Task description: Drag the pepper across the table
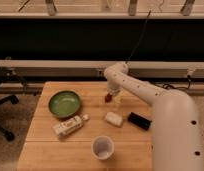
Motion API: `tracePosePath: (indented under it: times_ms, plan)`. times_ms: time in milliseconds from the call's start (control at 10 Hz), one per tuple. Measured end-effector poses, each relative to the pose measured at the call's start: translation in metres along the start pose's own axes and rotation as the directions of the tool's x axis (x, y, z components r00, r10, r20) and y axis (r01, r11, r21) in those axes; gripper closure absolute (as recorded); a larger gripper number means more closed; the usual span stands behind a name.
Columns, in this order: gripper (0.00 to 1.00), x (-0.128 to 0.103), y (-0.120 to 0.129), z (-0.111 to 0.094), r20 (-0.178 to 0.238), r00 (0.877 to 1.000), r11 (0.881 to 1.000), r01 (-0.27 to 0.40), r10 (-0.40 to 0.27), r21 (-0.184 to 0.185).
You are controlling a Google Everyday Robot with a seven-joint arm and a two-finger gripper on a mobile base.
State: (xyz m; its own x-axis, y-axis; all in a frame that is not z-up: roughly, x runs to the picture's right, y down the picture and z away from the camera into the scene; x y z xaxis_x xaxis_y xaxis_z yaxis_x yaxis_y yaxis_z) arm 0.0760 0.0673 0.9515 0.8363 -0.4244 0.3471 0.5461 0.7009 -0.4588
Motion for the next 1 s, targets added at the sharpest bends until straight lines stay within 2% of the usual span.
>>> tracePosePath:
  times_ms: [300, 500, 600, 700, 900, 1000]
  plan:
    - [0.2, -0.006, -0.004, -0.003, -0.009, 1.0, 1.0, 0.027, -0.027, -0.009]
    - [0.2, -0.014, -0.001, -0.029, -0.019, 0.999, 0.999, 0.04, -0.04, -0.02]
    - [0.24, -0.014, -0.002, -0.045, -0.026, 0.999, 0.999, 0.043, -0.044, -0.021]
    - [0.35, -0.017, -0.003, -0.06, -0.031, 0.998, 0.998, 0.049, -0.049, -0.027]
    - [0.48, -0.015, -0.006, -0.067, -0.037, 0.998, 0.998, 0.055, -0.057, -0.038]
    - [0.48, -0.014, -0.008, -0.064, -0.038, 0.998, 0.997, 0.058, -0.059, -0.041]
